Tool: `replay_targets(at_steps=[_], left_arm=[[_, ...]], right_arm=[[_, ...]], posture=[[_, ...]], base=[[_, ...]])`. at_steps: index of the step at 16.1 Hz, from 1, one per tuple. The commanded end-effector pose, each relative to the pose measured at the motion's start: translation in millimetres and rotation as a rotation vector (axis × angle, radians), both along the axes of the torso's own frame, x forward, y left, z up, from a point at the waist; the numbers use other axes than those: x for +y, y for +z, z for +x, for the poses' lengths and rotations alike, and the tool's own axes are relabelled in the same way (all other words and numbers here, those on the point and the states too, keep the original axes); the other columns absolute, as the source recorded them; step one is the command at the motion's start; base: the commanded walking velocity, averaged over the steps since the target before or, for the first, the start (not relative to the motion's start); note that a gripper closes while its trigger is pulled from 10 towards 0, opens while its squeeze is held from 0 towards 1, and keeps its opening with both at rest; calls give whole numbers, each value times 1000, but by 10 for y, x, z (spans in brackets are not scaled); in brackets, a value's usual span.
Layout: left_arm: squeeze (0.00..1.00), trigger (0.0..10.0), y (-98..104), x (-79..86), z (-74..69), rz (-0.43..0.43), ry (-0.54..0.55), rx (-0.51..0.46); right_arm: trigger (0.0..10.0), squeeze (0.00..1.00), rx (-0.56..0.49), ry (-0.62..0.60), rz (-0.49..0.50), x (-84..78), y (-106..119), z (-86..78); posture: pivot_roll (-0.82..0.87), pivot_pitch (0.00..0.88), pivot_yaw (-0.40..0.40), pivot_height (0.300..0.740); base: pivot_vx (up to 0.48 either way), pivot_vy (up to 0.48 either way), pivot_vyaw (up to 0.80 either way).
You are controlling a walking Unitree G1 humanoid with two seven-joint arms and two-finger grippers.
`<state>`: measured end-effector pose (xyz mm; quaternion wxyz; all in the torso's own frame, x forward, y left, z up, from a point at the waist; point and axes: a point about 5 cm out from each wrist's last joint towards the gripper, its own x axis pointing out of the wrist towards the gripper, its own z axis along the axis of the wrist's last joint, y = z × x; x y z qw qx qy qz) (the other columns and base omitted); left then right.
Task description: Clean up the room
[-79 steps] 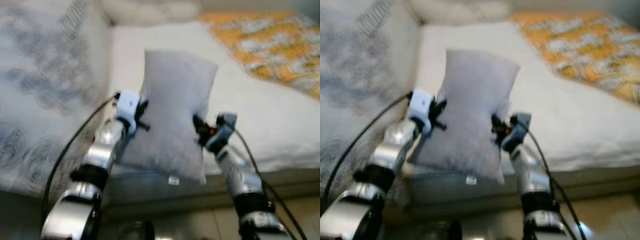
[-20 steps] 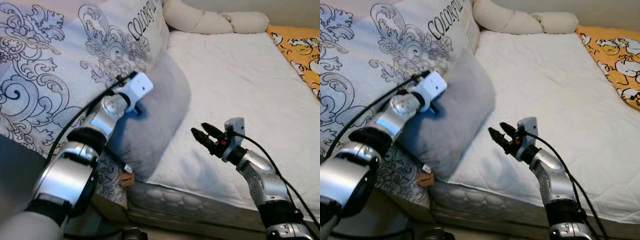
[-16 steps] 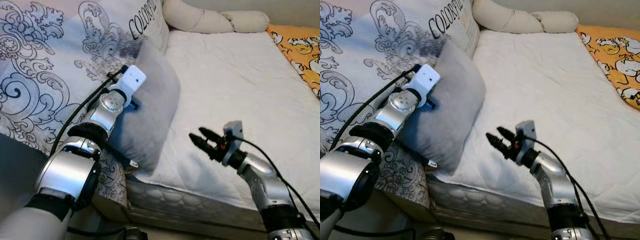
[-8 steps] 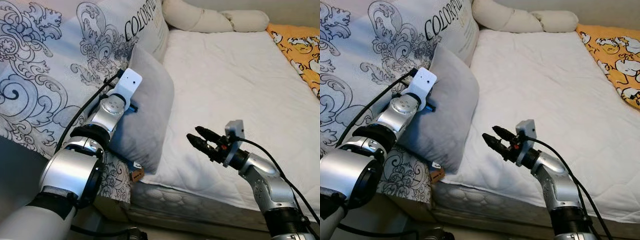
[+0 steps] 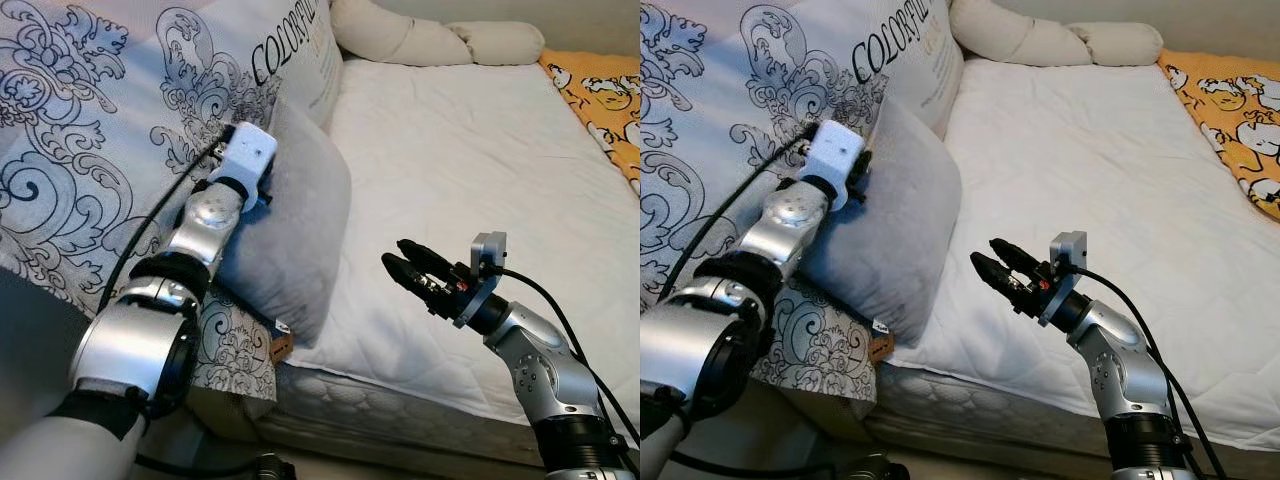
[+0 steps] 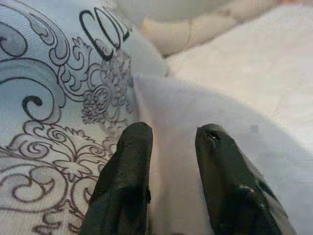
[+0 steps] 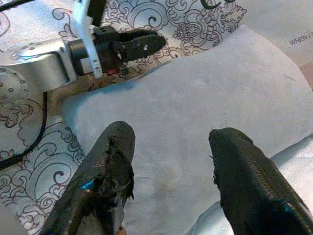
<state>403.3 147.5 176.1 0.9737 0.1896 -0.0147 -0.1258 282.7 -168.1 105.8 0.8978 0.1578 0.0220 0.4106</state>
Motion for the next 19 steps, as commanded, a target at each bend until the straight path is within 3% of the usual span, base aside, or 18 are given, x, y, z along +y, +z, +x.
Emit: replay_targets(at_steps=[1,2,5,6,7,8,9,10,11,16,19], left_arm=[[0,10000,73,-5,-10,-82,-45,-40],[0,10000,102,-36,-41,-157,-93,-75],[0,10000,-34,-202,-220,-339,-225,-37],[212,10000,-106,-245,-306,-368,-233,-34],[341,10000,-189,-262,-392,-374,-228,-25],[435,10000,-246,-255,-445,-382,-227,-15],[494,10000,-282,-219,-459,-384,-203,-7],[604,10000,-340,-113,-498,-404,-136,15],[624,10000,-366,-54,-534,-398,-107,27],[584,10000,-576,279,-652,-332,73,91],[576,10000,-632,361,-706,-310,116,113]], right_arm=[[10000,0,1,-48,5,-35,11,28],[10000,0,9,-110,0,-62,8,68],[10000,0,89,-338,-12,-78,-64,222],[10000,0,104,-393,-5,-52,-94,250],[10000,408,113,-457,-15,-38,-112,272],[10000,937,115,-509,-26,-33,-125,284],[10000,1000,122,-530,-43,-27,-139,291],[10000,1000,127,-568,-84,-7,-160,302],[10000,1000,116,-583,-105,12,-161,301],[10000,1000,117,-714,-143,-38,-224,275],[10000,1000,92,-748,-179,-32,-221,276]], posture=[[9,0,42,740],[11,0,40,740],[13,0,36,740],[14,0,30,740],[18,0,18,740],[18,0,18,740],[21,0,8,740],[22,0,-3,740],[22,0,-7,740],[26,0,-27,740],[29,0,-27,740]], base=[[0,0,0],[0,0,0],[0,0,0],[0,0,0],[0,-255,0],[0,-281,0],[0,-289,0],[0,-341,0],[0,-349,0],[0,-366,0],[0,-392,0]])
